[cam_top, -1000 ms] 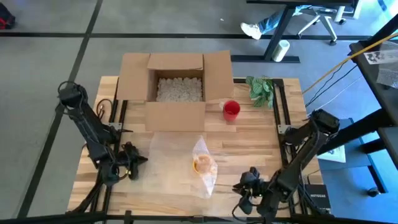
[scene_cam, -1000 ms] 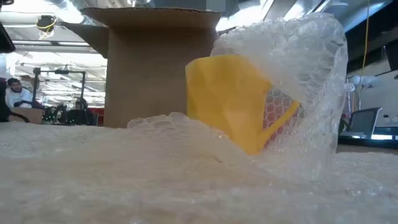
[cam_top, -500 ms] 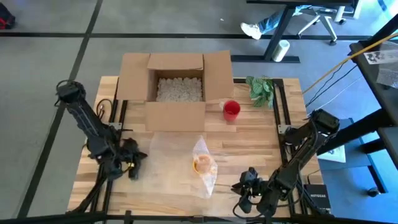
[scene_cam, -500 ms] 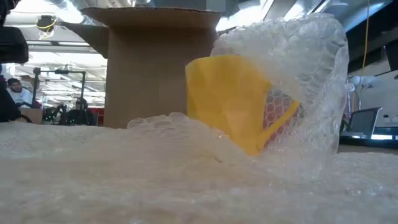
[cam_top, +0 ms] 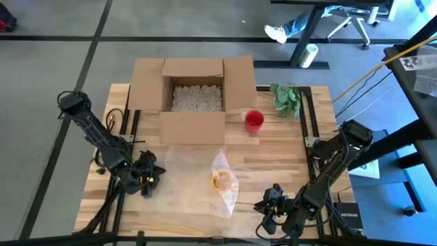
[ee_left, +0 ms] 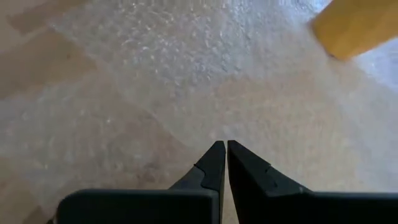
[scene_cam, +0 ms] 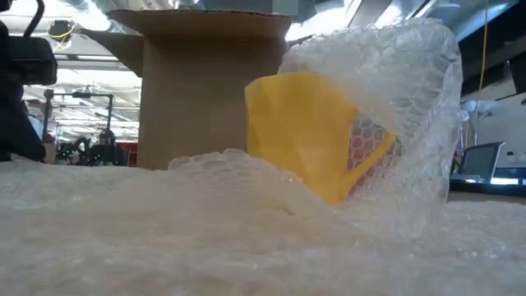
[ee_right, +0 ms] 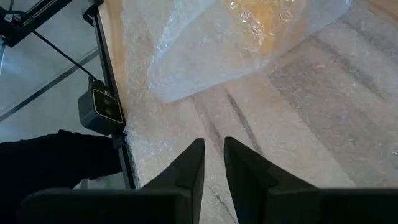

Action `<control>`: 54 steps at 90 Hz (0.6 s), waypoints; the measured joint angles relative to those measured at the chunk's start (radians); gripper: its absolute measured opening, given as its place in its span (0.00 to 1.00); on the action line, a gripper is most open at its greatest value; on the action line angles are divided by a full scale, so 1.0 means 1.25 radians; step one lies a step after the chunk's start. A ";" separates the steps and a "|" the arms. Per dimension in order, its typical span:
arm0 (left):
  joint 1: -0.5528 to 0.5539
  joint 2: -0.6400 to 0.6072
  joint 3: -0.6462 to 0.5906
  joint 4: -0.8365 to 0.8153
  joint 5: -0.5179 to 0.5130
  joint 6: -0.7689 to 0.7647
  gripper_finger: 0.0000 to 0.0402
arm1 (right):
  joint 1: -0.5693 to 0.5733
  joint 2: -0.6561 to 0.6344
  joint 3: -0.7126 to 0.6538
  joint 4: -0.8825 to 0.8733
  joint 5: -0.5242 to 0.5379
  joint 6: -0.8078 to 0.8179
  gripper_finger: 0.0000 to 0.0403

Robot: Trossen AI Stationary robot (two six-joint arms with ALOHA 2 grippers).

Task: Wrap mug
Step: Wrap the yellow mug with bubble wrap

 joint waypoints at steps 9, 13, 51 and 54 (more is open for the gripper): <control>0.012 0.000 0.000 -0.006 0.018 0.002 0.00 | 0.000 0.000 0.000 0.000 0.000 -0.004 0.12; 0.015 0.000 0.000 -0.005 0.019 0.008 0.00 | 0.000 0.000 0.000 0.000 0.000 -0.005 0.12; 0.044 0.000 0.000 -0.017 0.014 0.026 0.00 | 0.000 0.000 0.000 0.000 0.000 -0.007 0.12; 0.048 0.000 0.000 -0.019 0.015 0.021 0.00 | 0.000 0.000 0.000 0.000 0.000 -0.007 0.12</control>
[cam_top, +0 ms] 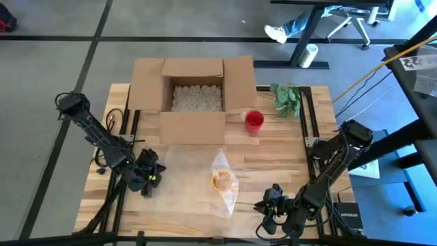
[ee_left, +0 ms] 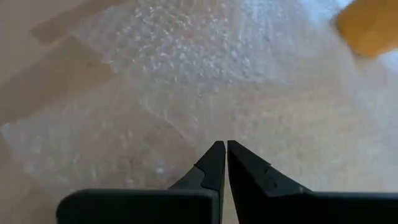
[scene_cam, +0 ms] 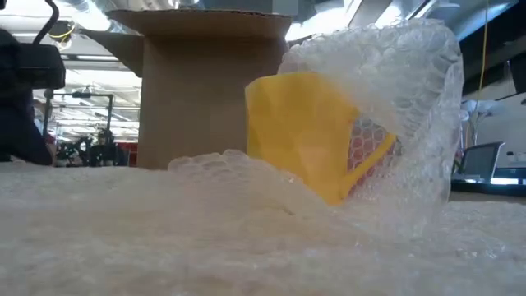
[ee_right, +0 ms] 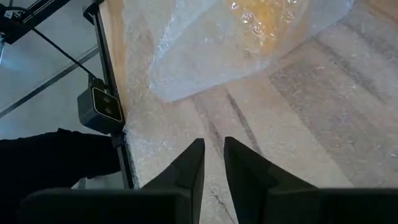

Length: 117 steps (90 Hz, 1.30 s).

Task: Wrap mug
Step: Wrap the yellow mug with bubble wrap

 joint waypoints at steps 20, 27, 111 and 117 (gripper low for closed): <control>0.020 0.008 0.000 -0.004 0.075 -0.021 0.07 | 0.000 0.000 0.000 0.001 0.012 -0.005 0.12; 0.021 0.011 0.000 0.000 0.076 -0.020 0.13 | 0.000 0.000 0.000 0.001 0.012 -0.005 0.12; 0.075 0.001 0.000 0.151 0.094 0.133 0.21 | 0.001 0.000 0.000 0.003 0.012 -0.019 0.12; 0.075 -0.018 0.000 0.150 0.095 0.149 0.21 | 0.001 0.000 0.000 0.003 0.012 -0.021 0.12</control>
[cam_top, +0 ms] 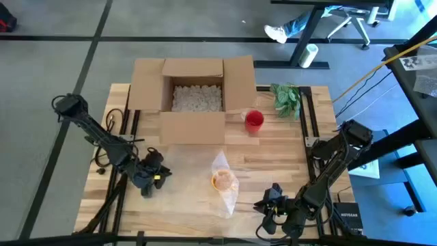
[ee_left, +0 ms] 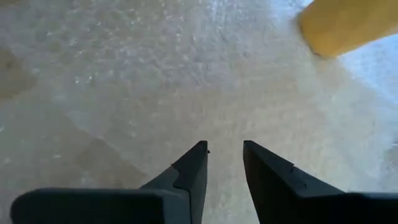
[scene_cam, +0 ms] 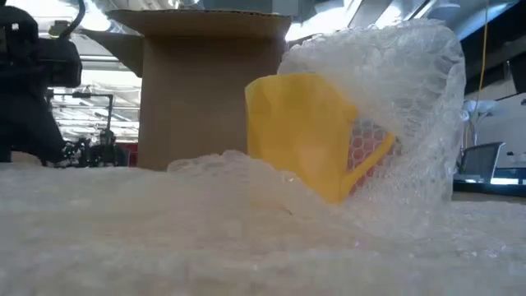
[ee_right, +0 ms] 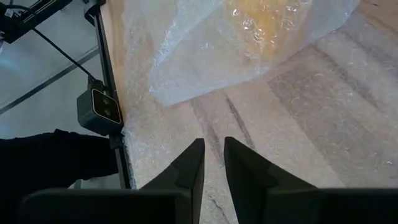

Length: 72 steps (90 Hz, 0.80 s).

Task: Wrap mug
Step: Wrap the yellow mug with bubble wrap

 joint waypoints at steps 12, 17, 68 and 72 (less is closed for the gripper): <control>0.000 -0.065 0.006 -0.040 0.000 0.023 0.21 | 0.000 0.000 0.000 0.001 0.000 -0.004 0.12; 0.000 -0.094 0.007 -0.071 0.000 0.016 0.21 | 0.000 0.000 0.000 0.000 0.000 -0.004 0.12; -0.043 -0.131 -0.090 -0.077 0.028 -0.185 0.21 | 0.000 0.000 0.000 0.017 0.000 -0.004 0.12; -0.043 -0.131 -0.111 -0.006 0.025 -0.169 0.21 | 0.000 0.000 0.000 0.019 0.000 -0.004 0.12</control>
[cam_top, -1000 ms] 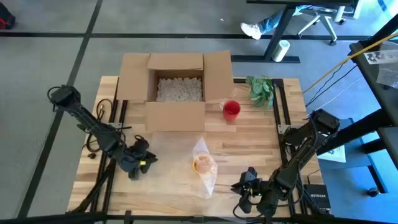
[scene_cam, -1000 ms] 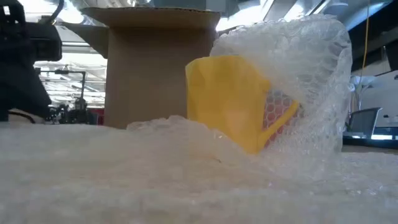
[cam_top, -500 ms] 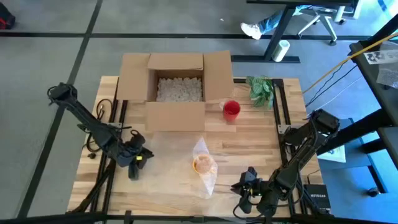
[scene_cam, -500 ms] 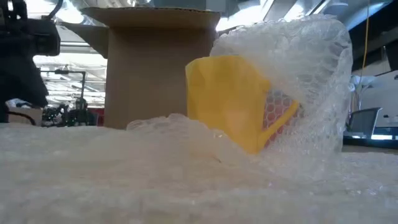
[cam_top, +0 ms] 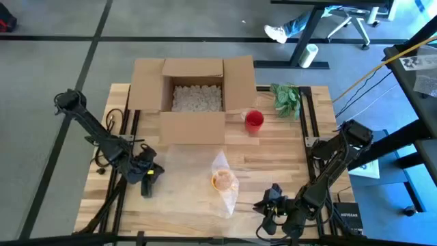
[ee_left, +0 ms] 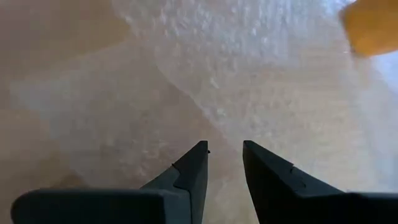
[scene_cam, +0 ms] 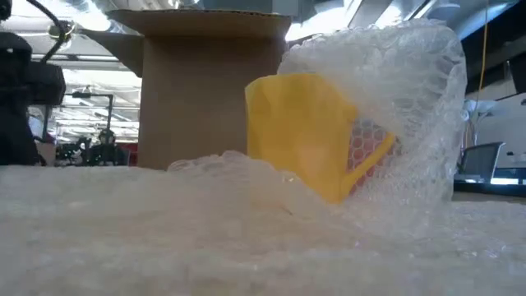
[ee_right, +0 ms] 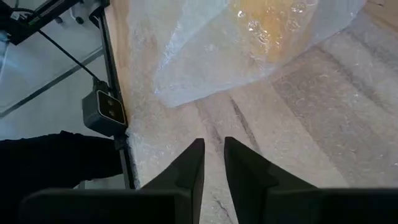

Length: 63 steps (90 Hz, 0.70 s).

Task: Wrap mug
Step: Wrap the yellow mug with bubble wrap

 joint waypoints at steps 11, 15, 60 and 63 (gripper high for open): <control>0.000 0.000 -0.028 0.130 -0.005 0.062 0.21 | 0.000 0.000 0.000 0.002 0.000 0.000 0.12; 0.000 0.002 -0.028 0.154 -0.010 0.083 0.21 | 0.000 0.000 0.000 0.001 0.000 0.000 0.12; 0.091 0.002 -0.027 0.176 -0.021 0.153 0.21 | 0.000 0.000 0.000 0.000 0.000 -0.001 0.12; 0.099 0.002 -0.027 0.181 -0.021 0.156 0.21 | 0.000 0.000 0.000 0.001 0.000 -0.001 0.12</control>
